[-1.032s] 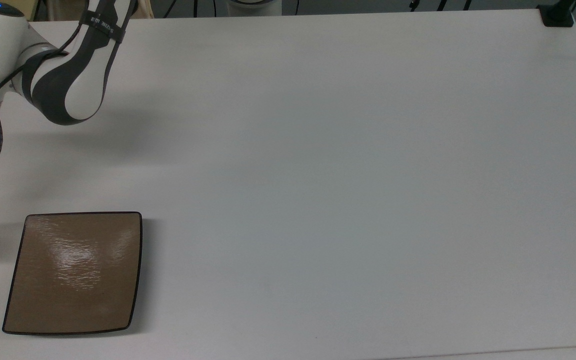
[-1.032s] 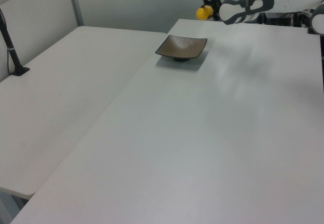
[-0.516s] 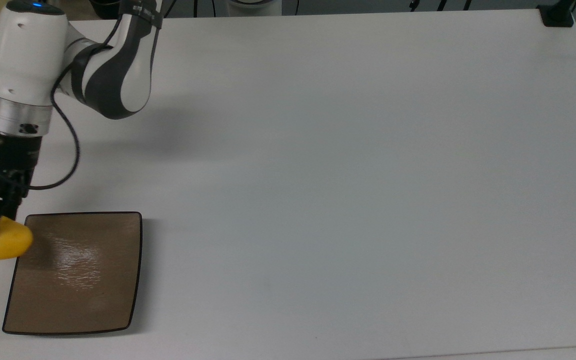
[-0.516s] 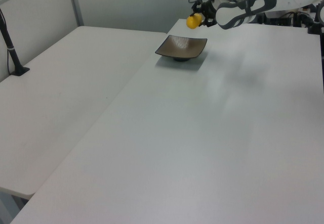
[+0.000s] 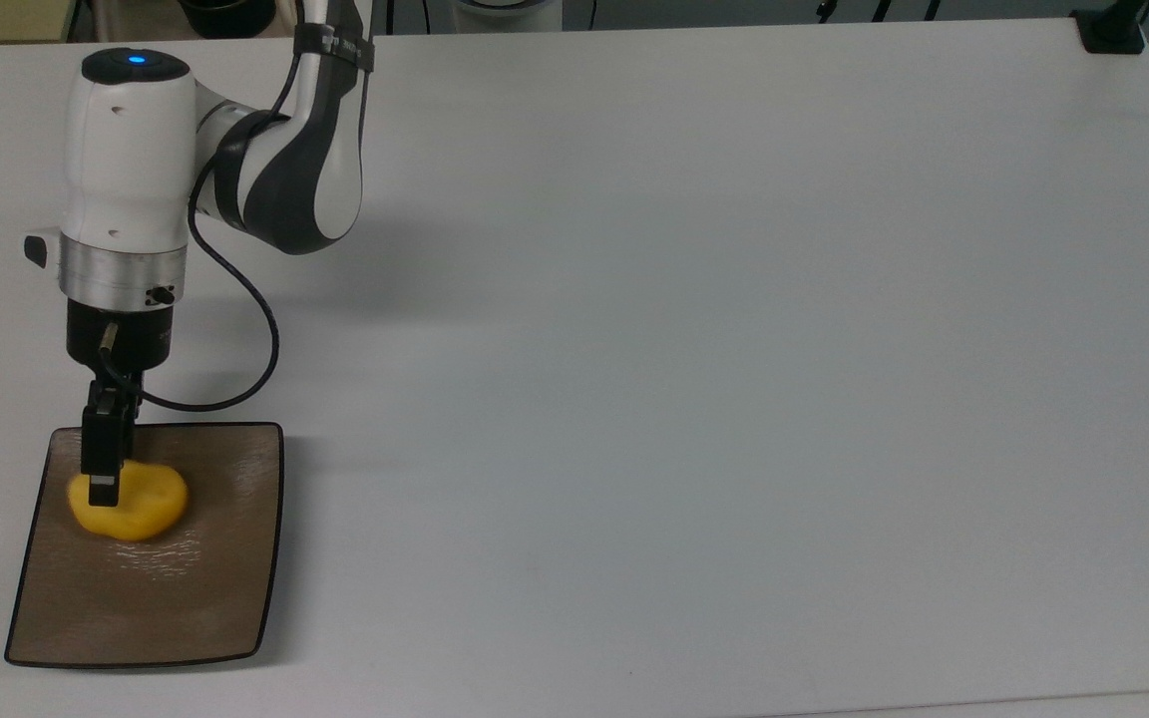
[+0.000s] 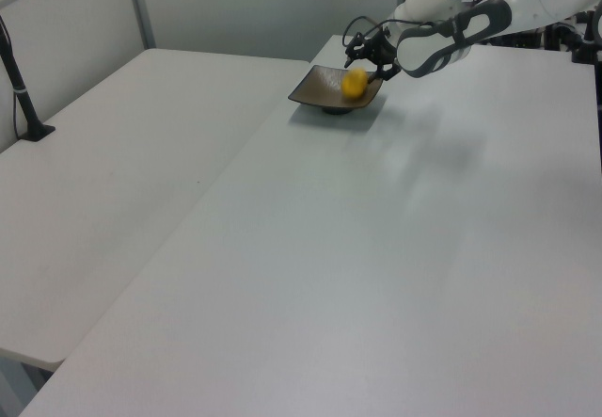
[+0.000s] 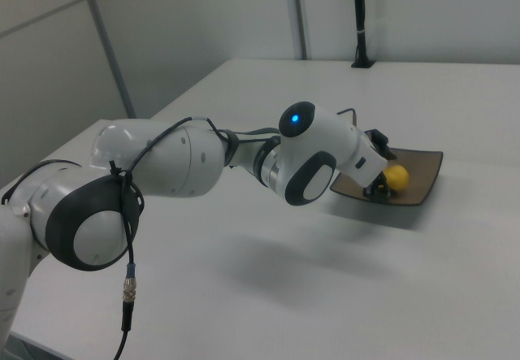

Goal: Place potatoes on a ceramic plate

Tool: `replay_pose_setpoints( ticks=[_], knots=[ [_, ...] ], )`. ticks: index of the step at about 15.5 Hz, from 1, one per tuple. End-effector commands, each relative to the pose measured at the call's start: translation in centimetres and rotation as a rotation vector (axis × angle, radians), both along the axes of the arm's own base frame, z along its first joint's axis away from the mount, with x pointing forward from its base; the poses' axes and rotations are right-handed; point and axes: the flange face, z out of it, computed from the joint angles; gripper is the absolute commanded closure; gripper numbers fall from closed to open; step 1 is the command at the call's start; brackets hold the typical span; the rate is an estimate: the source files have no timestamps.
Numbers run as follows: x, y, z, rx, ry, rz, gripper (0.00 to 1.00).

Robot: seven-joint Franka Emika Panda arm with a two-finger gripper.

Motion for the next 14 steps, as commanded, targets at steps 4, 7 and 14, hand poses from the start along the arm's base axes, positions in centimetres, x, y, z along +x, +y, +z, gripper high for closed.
replay_pose_setpoints(
  ticks=[4, 7, 14],
  knots=[
    [-0.7, 0.0, 0.7, -0.016, 0.031, 0.025, 0.0],
    [-1.3, 0.0, 1.3, -0.009, 0.216, 0.083, 0.0],
    [-6.4, 0.6, 9.7, -0.068, 0.633, 0.504, 0.0]
  ],
)
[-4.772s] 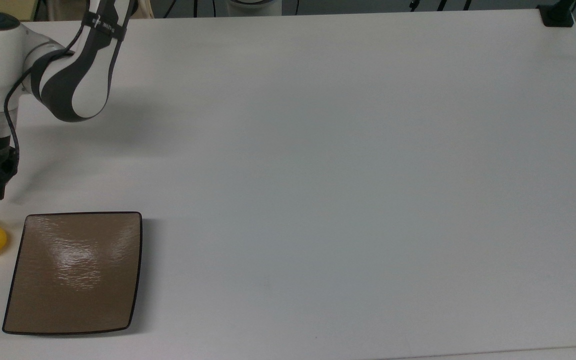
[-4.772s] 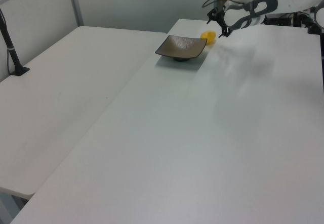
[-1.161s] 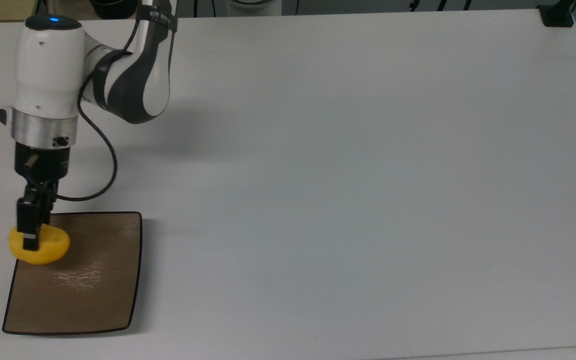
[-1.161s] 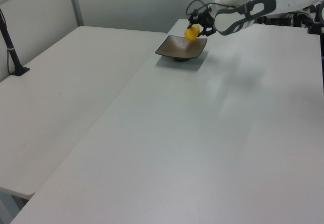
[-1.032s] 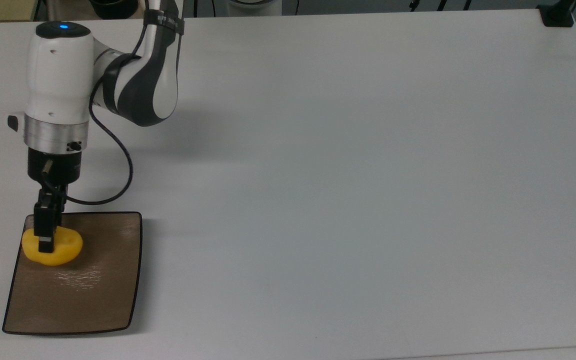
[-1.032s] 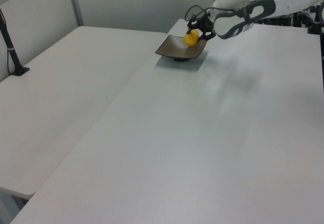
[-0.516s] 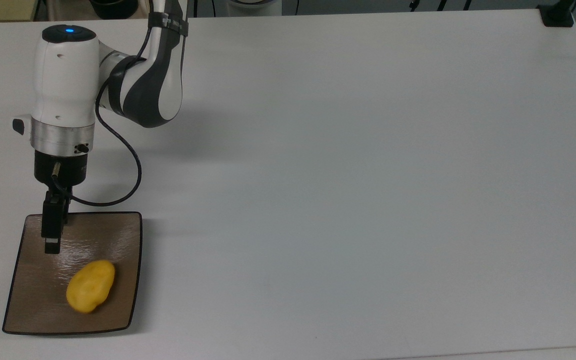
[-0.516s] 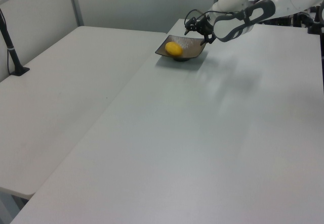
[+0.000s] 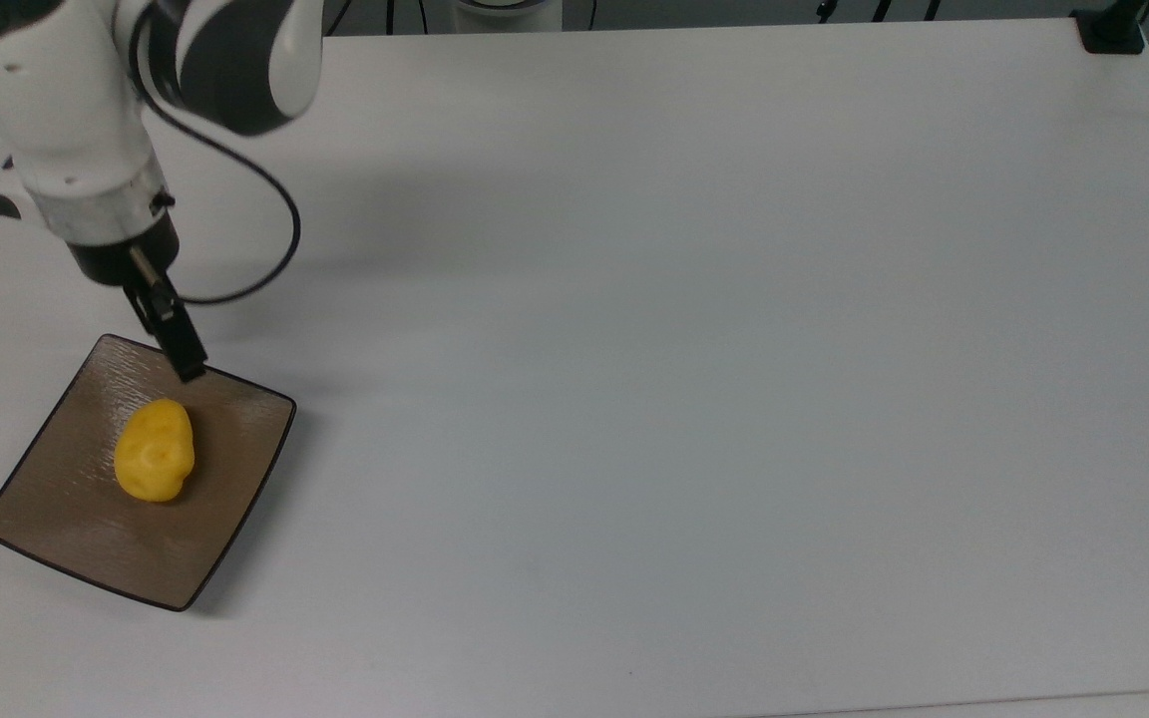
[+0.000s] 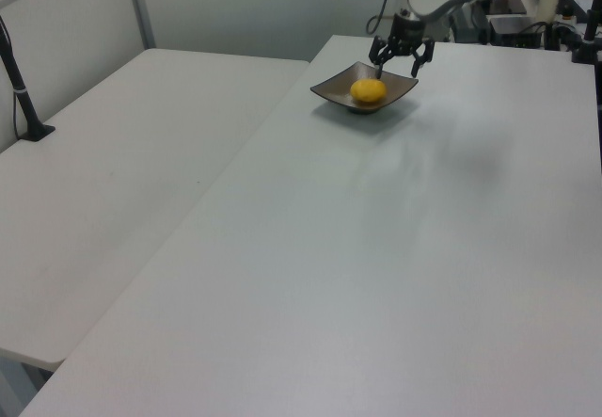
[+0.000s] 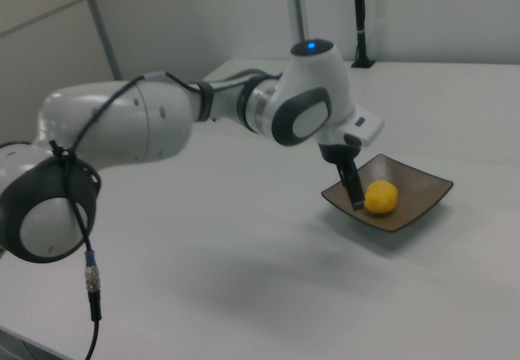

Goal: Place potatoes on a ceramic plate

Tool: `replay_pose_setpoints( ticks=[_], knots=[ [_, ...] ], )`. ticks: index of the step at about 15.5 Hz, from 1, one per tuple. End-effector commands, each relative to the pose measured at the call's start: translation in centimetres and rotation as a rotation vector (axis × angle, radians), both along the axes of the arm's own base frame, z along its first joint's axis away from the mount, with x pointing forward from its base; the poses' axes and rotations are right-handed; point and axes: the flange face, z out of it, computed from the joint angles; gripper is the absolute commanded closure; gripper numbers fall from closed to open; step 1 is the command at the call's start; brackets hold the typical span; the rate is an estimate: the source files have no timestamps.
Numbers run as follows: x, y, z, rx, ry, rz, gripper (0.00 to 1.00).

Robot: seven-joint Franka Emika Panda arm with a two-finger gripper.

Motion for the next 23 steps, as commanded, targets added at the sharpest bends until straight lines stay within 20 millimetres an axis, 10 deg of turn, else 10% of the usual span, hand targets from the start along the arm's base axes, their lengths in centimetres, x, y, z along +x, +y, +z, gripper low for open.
replay_pose_setpoints(
  ticks=[1, 12, 23],
  knots=[
    [-2.2, 0.2, 3.3, -0.001, 0.048, 0.092, 0.0],
    [-11.6, 6.5, 15.6, -0.013, 0.304, 0.7, 0.0],
    [-16.3, 18.7, 16.2, -0.06, 0.193, 0.789, 0.0]
  ],
)
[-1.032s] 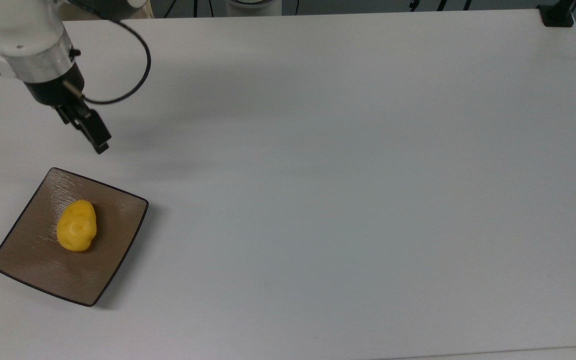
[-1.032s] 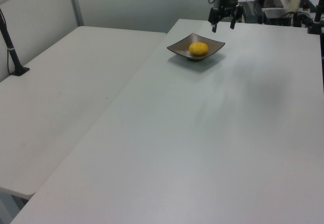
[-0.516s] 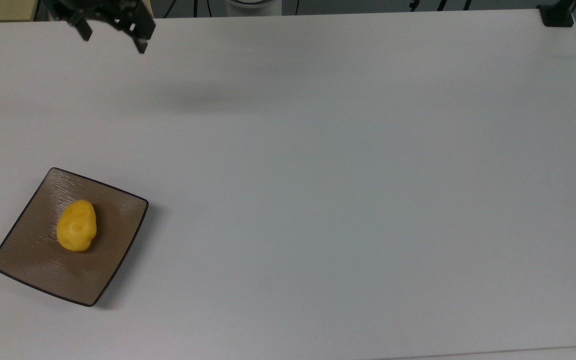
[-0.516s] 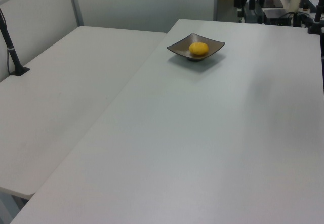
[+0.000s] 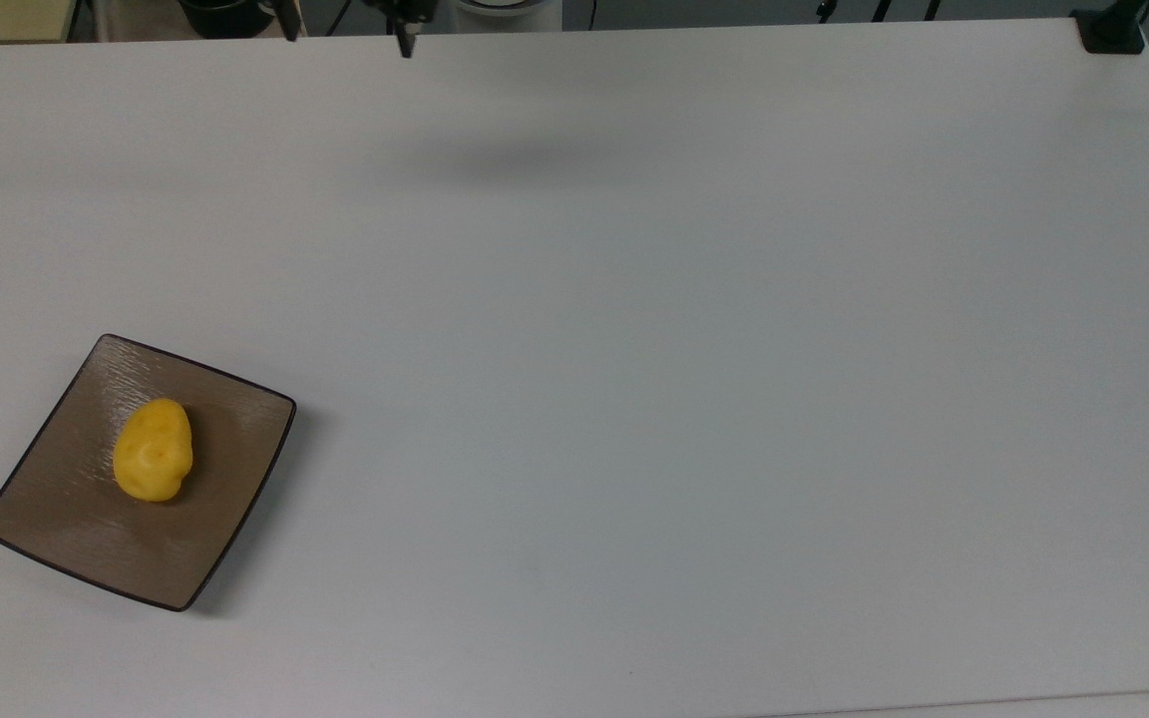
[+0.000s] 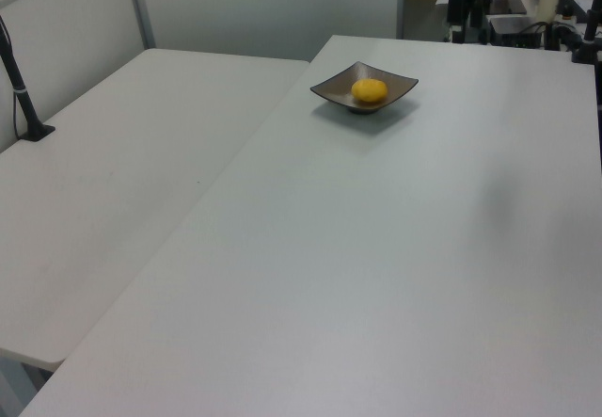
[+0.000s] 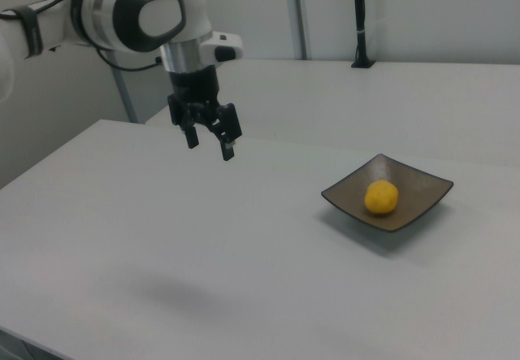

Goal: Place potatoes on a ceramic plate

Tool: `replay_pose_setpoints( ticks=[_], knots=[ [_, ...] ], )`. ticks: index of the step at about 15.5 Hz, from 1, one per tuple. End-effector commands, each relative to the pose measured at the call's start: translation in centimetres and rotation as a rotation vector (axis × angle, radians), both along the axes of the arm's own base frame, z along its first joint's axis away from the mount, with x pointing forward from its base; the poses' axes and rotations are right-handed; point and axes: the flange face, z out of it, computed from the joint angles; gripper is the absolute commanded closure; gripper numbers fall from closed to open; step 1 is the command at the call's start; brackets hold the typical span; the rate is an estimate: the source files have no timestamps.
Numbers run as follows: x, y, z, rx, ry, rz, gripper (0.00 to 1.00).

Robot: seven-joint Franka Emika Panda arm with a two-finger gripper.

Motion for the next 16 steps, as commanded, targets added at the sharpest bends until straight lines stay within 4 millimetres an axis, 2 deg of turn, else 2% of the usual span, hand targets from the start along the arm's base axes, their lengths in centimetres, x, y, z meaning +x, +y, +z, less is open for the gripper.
replay_pose_setpoints(
  ticks=[1, 4, 8, 12, 14, 16],
  knots=[
    [-1.1, 2.6, -1.1, -0.008, -0.052, 0.02, 0.0],
    [-1.1, 3.3, -0.2, -0.003, -0.092, 0.025, 0.0],
    [-0.9, 6.4, -0.5, -0.006, -0.105, 0.081, 0.0],
    [-0.9, 6.4, -0.6, -0.008, -0.092, 0.086, 0.0],
    [-0.9, 4.8, -0.2, -0.007, -0.098, 0.066, 0.0],
    [-0.8, 4.7, -0.3, -0.005, -0.095, 0.064, 0.0]
  ],
)
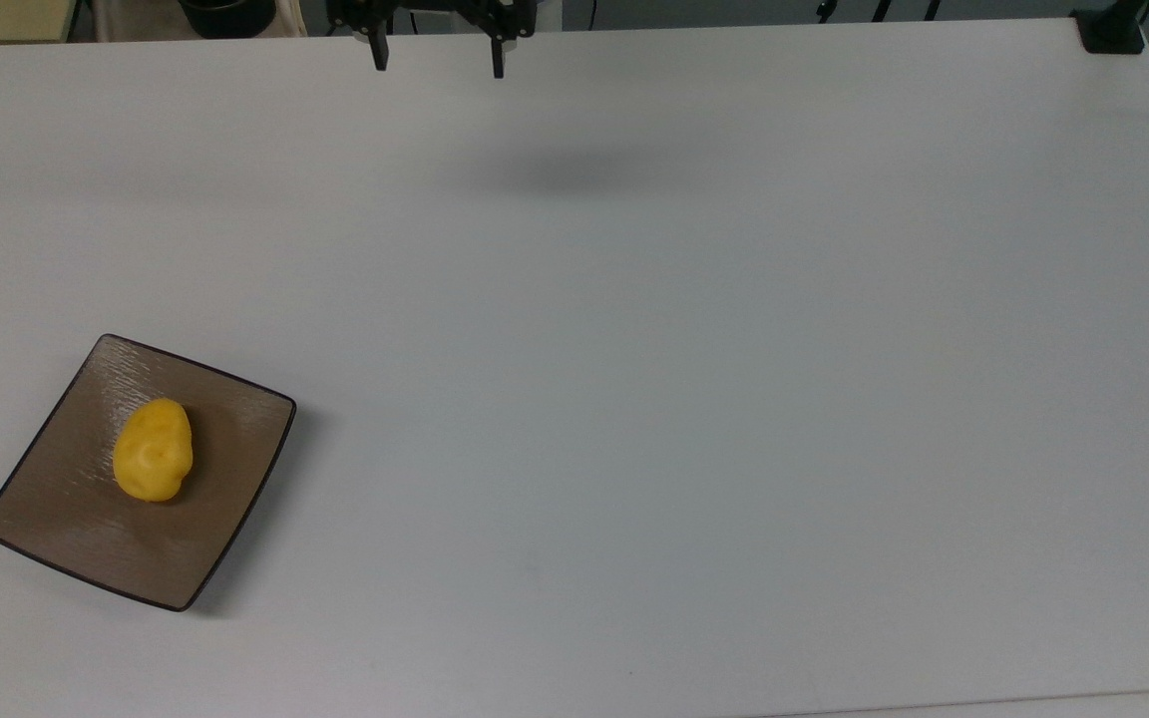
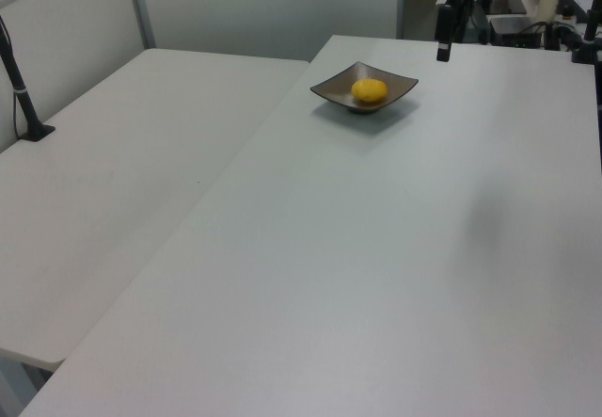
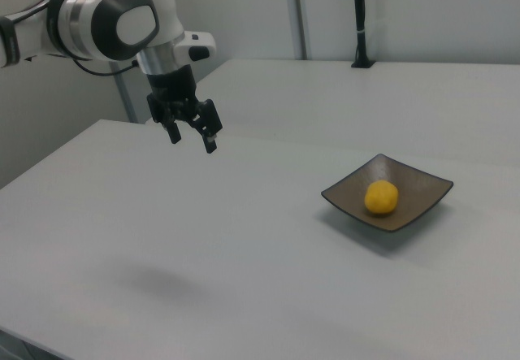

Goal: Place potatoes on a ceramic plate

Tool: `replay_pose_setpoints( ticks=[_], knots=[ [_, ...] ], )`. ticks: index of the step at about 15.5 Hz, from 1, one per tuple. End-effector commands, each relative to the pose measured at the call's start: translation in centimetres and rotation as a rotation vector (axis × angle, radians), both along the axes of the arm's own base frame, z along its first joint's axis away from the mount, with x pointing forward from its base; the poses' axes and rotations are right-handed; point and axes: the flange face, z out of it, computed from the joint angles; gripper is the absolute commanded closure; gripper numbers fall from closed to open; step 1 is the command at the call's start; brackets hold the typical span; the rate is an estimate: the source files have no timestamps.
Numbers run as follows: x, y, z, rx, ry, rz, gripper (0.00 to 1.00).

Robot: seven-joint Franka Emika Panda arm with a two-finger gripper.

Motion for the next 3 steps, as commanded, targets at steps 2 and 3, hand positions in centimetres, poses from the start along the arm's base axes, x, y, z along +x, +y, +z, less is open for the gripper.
replay_pose_setpoints(
  ticks=[2, 3],
  knots=[
    [-0.81, -0.83, 0.06, -0.004, -0.004, -0.011, 0.0],
    [-0.85, -0.84, -0.1, -0.005, 0.005, -0.01, 0.0]
  ],
)
